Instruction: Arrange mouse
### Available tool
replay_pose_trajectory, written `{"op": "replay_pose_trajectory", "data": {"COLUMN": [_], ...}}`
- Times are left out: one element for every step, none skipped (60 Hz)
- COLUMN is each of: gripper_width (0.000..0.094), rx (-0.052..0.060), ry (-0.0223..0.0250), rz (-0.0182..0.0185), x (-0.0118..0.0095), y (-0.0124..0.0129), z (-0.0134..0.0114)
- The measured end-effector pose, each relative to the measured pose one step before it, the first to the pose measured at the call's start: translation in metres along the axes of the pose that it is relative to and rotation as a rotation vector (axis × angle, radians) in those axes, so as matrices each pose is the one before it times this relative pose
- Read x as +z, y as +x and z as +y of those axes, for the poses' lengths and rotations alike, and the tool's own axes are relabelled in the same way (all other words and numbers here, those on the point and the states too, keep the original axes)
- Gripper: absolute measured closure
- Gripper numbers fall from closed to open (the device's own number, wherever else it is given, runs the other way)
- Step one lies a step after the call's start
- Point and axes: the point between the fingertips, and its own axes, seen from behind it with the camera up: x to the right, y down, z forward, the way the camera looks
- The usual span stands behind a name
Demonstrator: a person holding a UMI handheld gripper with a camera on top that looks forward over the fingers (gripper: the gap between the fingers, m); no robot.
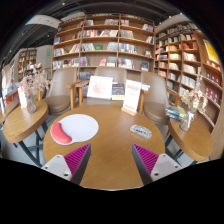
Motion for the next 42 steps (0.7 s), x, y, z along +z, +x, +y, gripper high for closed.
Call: {"op": "replay_pose_trajectory", "data": {"gripper_width": [0.0088, 0.0088, 0.0085, 0.0086, 0.0086, 0.0086, 0.0085, 0.0085, 0.0088, 0.0085, 0.0086, 0.0086, 0.0086, 0.0084, 0.0081, 0.0080, 0.0079, 0.0079, 0.0078, 0.0076, 0.0076, 0.0077, 0.0082, 0.0088, 0.0088, 0.0088, 0.0086, 0.0085, 0.0089, 0.0088, 0.0086, 0.0087, 0.0086, 0.0087, 0.0089, 0.0093, 0.0093, 0.0092, 0.0092, 0.0091, 0.0085, 0.0082], "rx": [0.0028, 0.0028, 0.0029, 0.0026, 0.0054, 0.0010, 0.0032, 0.0030, 0.0025, 0.0018, 0.0033, 0.0002, 0.0024, 0.0031, 0.0019, 0.0006, -0.0003, 0.0007, 0.0017, -0.0005, -0.0013, -0.0012, 0.0005, 0.0024, 0.0021, 0.0003, -0.0015, -0.0014, -0.0010, -0.0003, 0.0003, 0.0009, 0.0009, 0.0001, 0.0036, 0.0057, 0.0023, 0.0030, 0.0040, 0.0032, -0.0001, 0.0012], "ry": [-0.00252, -0.00280, -0.00190, -0.00147, -0.00419, 0.00034, -0.00172, -0.00212, -0.00200, -0.00188, -0.00479, 0.00120, -0.00435, -0.00347, -0.00410, -0.00505, -0.00402, -0.00222, 0.00127, -0.00370, -0.00287, -0.00429, -0.00520, -0.00548, -0.00509, -0.00363, -0.00703, -0.00691, -0.00700, -0.00722, -0.00703, -0.00621, -0.00421, -0.00672, 0.00693, 0.00744, -0.00367, -0.00232, 0.00060, -0.00358, -0.00148, -0.00068], "rz": [0.00980, 0.01036, 0.00983, 0.01024, 0.01797, 0.00412, 0.01230, 0.01092, 0.00969, 0.00833, 0.01511, 0.00295, -0.00007, 0.00161, 0.00025, -0.00038, -0.00035, -0.00053, 0.00543, -0.00662, -0.00423, -0.00359, -0.00253, -0.00132, -0.00086, 0.00074, -0.00150, -0.00075, -0.00027, 0.00087, 0.00105, 0.00130, -0.00078, -0.00070, -0.00796, -0.00714, -0.00249, -0.00254, -0.00328, -0.00112, -0.00493, -0.00631], "x": [0.00578, 0.00598, 0.00614, 0.00672, -0.00537, 0.01124, 0.00530, 0.00536, 0.00578, 0.00585, -0.00054, 0.01331, 0.00335, 0.00565, 0.00558, 0.00570, 0.00567, 0.00582, 0.00641, 0.00641, 0.00600, 0.00601, 0.00624, 0.00610, 0.00631, 0.00589, 0.00653, 0.00664, 0.00658, 0.00632, 0.00631, 0.00589, 0.00332, 0.00595, 0.00426, 0.00383, 0.00377, 0.00313, 0.00311, 0.00301, 0.00241, 0.00363], "y": [0.01037, 0.01099, 0.01110, 0.01190, -0.00846, 0.02552, 0.00985, 0.00925, 0.00924, 0.00885, -0.00559, 0.01550, 0.00801, 0.00489, 0.00416, 0.00381, 0.00342, 0.00308, -0.00513, 0.00687, 0.00198, 0.00182, 0.00161, 0.00130, 0.00143, -0.00229, 0.00196, 0.00178, 0.00155, 0.00141, 0.00171, 0.00164, 0.00021, -0.00088, -0.00169, -0.00088, 0.00049, 0.00018, -0.00003, 0.00024, -0.00053, -0.00053], "z": [0.00142, 0.00147, 0.00123, 0.00130, 0.00072, 0.00297, 0.00168, 0.00137, 0.00107, 0.00106, -0.00059, 0.00386, -0.00015, 0.00107, 0.00117, 0.00111, 0.00077, 0.00025, 0.00293, -0.00222, 0.00012, 0.00041, 0.00051, 0.00061, 0.00022, 0.00142, -0.00057, 0.00050, 0.00047, 0.00036, 0.00037, -0.00002, 0.00074, -0.00029, -0.00294, -0.00354, -0.00118, -0.00176, -0.00241, -0.00294, -0.00127, -0.00179]}}
